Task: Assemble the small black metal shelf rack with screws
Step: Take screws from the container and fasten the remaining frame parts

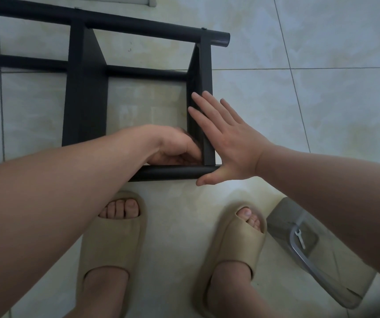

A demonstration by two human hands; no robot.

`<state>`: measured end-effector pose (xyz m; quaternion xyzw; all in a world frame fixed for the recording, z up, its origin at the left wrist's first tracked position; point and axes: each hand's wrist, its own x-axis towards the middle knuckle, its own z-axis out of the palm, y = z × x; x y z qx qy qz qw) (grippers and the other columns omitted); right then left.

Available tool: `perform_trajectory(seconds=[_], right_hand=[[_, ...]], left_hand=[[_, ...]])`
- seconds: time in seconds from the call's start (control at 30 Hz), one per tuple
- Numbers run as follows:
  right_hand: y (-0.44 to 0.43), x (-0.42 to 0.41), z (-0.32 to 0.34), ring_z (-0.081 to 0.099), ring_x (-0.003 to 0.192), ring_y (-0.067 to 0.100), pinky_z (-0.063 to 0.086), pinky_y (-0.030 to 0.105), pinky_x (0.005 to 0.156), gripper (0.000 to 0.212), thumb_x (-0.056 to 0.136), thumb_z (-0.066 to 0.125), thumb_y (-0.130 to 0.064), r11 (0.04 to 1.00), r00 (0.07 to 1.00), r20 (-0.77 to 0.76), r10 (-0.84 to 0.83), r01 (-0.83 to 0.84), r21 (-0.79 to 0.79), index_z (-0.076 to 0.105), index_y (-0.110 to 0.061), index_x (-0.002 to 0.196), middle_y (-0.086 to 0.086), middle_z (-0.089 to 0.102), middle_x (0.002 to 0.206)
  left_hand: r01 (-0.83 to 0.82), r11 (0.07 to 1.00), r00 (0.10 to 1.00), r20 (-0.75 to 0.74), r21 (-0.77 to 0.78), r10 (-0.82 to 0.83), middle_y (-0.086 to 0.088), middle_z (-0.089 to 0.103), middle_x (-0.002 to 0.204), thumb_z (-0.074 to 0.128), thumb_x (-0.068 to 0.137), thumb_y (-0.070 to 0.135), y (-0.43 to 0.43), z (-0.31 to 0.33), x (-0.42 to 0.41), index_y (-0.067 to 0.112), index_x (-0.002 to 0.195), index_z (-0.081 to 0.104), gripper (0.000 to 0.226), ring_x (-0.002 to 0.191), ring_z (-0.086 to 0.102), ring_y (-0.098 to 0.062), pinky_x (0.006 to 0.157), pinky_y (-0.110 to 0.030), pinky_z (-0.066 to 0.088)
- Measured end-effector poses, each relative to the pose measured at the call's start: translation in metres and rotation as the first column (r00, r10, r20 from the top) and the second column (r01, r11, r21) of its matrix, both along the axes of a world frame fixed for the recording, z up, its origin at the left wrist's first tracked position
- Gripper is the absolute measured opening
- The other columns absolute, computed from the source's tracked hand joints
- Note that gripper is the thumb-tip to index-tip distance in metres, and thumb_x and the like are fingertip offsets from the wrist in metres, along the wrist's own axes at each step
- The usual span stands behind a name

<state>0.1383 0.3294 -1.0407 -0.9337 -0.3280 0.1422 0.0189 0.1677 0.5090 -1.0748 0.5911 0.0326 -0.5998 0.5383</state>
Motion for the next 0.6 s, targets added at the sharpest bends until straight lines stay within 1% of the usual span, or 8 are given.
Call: perform_trajectory(seconds=[0.1, 0.17, 0.23, 0.33, 0.43, 0.57, 0.6], right_hand=[[0.0004, 0.0003, 0.0002, -0.008, 0.156, 0.032, 0.006, 0.054, 0.126, 0.136, 0.068, 0.043, -0.096, 1.0, 1.0, -0.007, 0.001, -0.001, -0.006, 0.009, -0.003, 0.161, 0.016, -0.004, 0.169], [0.0004, 0.0004, 0.0004, -0.008, 0.156, 0.032, 0.007, 0.054, 0.126, 0.136, 0.068, 0.043, -0.096, 1.0, 1.0, -0.007, 0.0, 0.0, -0.012, 0.009, -0.004, 0.161, 0.015, -0.004, 0.169], [0.0004, 0.0003, 0.001, -0.007, 0.156, 0.032, 0.007, 0.055, 0.125, 0.135, 0.068, 0.043, -0.095, 1.0, 1.0, -0.006, 0.003, -0.003, -0.014, 0.009, -0.003, 0.161, 0.016, -0.004, 0.169], [0.0006, 0.0004, 0.0021, -0.008, 0.156, 0.032, 0.007, 0.055, 0.125, 0.135, 0.068, 0.044, -0.095, 1.0, 1.0, -0.01, 0.004, -0.004, -0.019, 0.01, -0.003, 0.161, 0.016, -0.004, 0.169], [0.0008, 0.0005, 0.0022, -0.008, 0.156, 0.032, 0.005, 0.055, 0.126, 0.135, 0.067, 0.042, -0.096, 0.999, 1.0, -0.001, 0.003, -0.003, -0.034, 0.009, -0.003, 0.161, 0.015, -0.004, 0.169], [0.0016, 0.0004, 0.0037, -0.006, 0.156, 0.032, 0.005, 0.057, 0.125, 0.136, 0.067, 0.039, -0.097, 0.998, 1.0, 0.014, 0.008, -0.007, -0.064, 0.01, -0.002, 0.161, 0.016, -0.003, 0.169], [0.0018, 0.0003, 0.0044, -0.006, 0.156, 0.032, 0.005, 0.058, 0.124, 0.136, 0.067, 0.038, -0.097, 0.997, 1.0, 0.016, 0.008, -0.007, -0.072, 0.011, -0.002, 0.161, 0.016, -0.003, 0.169]], left_hand=[[0.027, 1.0, 1.0, -0.012, 0.002, -0.027, -0.009, 0.072, 0.073, 0.057, 0.089, -0.001, 0.0022, -0.0038, -0.0045, 0.015, 0.061, 0.077, 0.038, 0.069, 0.07, -0.021, 0.074, -0.033, 0.055], [0.039, 0.999, 0.999, -0.027, -0.008, -0.039, -0.006, 0.073, 0.073, 0.057, 0.091, 0.006, 0.0027, -0.0056, -0.0068, 0.017, 0.06, 0.077, 0.039, 0.067, 0.069, -0.018, 0.071, -0.03, 0.054], [0.043, 0.999, 0.999, -0.006, -0.012, -0.044, -0.006, 0.073, 0.073, 0.059, 0.091, 0.008, 0.0031, -0.0063, -0.0076, 0.017, 0.06, 0.077, 0.038, 0.067, 0.07, -0.018, 0.069, -0.029, 0.054], [0.02, 1.0, 1.0, 0.021, -0.021, -0.019, -0.01, 0.074, 0.079, 0.06, 0.09, 0.006, 0.0031, -0.006, -0.0081, 0.014, 0.064, 0.077, 0.032, 0.072, 0.071, -0.021, 0.073, -0.031, 0.055], [-0.006, 1.0, 0.999, 0.054, -0.019, 0.007, -0.012, 0.075, 0.081, 0.059, 0.09, 0.002, 0.0027, -0.0062, -0.0081, 0.01, 0.078, 0.073, 0.02, 0.074, 0.072, -0.023, 0.073, -0.033, 0.055], [0.007, 1.0, 0.995, 0.096, 0.003, -0.007, -0.013, 0.074, 0.082, 0.06, 0.09, 0.003, 0.0019, -0.007, -0.0074, 0.008, 0.082, 0.07, 0.014, 0.077, 0.07, -0.026, 0.077, -0.035, 0.054], [0.016, 1.0, 0.995, 0.1, 0.006, -0.016, -0.013, 0.073, 0.082, 0.06, 0.09, 0.003, 0.0018, -0.0067, -0.0073, 0.008, 0.083, 0.07, 0.013, 0.077, 0.07, -0.026, 0.076, -0.035, 0.054]])
